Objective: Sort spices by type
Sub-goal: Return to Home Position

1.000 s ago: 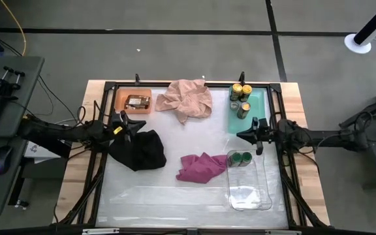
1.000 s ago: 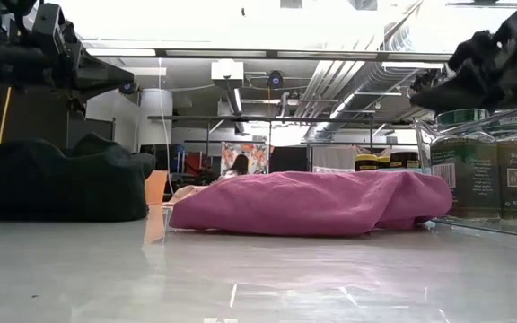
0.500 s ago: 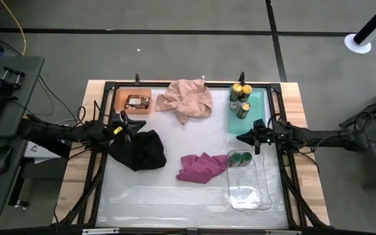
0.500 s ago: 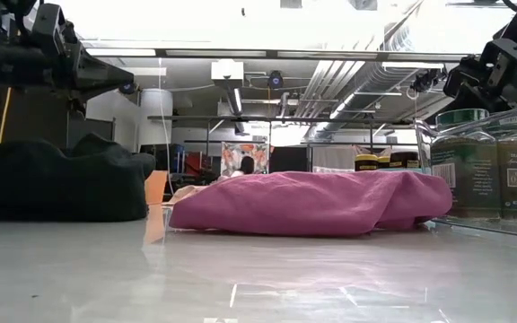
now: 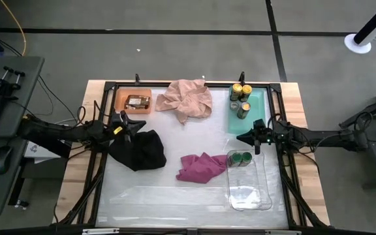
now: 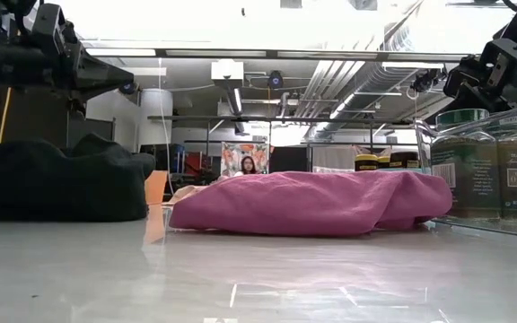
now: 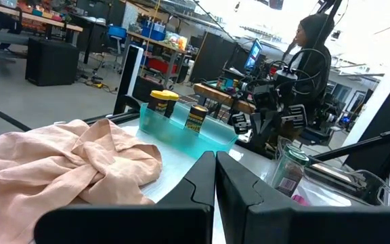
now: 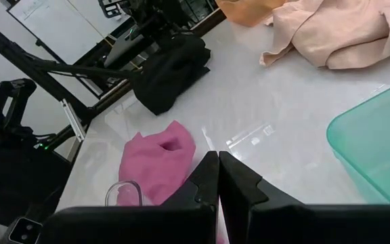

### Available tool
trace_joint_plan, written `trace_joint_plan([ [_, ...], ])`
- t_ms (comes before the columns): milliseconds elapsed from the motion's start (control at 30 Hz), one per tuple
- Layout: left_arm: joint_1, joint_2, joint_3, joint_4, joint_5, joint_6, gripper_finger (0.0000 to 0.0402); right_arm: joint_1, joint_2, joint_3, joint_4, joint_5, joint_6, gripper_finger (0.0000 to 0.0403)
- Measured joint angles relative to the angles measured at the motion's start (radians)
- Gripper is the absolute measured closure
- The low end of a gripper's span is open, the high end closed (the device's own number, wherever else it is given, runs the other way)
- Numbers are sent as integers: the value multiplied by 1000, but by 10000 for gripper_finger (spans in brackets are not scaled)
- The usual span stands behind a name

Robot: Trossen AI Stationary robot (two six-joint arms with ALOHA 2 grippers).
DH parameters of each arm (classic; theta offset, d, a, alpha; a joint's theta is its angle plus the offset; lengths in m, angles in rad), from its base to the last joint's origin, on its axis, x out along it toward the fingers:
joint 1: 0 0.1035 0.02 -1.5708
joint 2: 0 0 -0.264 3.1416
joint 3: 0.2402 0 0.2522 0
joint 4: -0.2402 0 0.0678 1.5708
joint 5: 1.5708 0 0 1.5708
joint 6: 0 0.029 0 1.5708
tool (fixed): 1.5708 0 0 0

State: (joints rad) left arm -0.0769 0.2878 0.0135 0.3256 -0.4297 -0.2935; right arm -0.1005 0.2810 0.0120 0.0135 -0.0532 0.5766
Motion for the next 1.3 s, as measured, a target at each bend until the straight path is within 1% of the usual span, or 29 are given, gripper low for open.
trace_joint_plan([
  [800, 0, -3, 0, -4, 0, 1, 401, 0, 0, 0, -1, 0, 0, 402],
  [900, 0, -62, 0, -76, 0, 118, 401, 0, 0, 0, -1, 0, 0, 402],
  [1033, -10, -246, 0, -254, 3, 285, 401, 0, 0, 0, -1, 0, 0, 402],
  [1067, -3, -285, 1, -267, 13, 329, 401, 0, 0, 0, -1, 0, 0, 402],
  [1167, 19, -285, 0, -234, 57, 451, 401, 0, 1, 0, -1, 0, 0, 402],
  [1200, 20, -284, 0, -244, 62, 452, 401, 0, 1, 0, -1, 0, 0, 402],
  [1233, 20, -285, 0, -274, 62, 427, 401, 0, 0, 0, -1, 0, 0, 402],
  [1300, 20, -284, 0, -273, 69, 360, 401, 0, 0, 0, -1, 0, 0, 402],
])
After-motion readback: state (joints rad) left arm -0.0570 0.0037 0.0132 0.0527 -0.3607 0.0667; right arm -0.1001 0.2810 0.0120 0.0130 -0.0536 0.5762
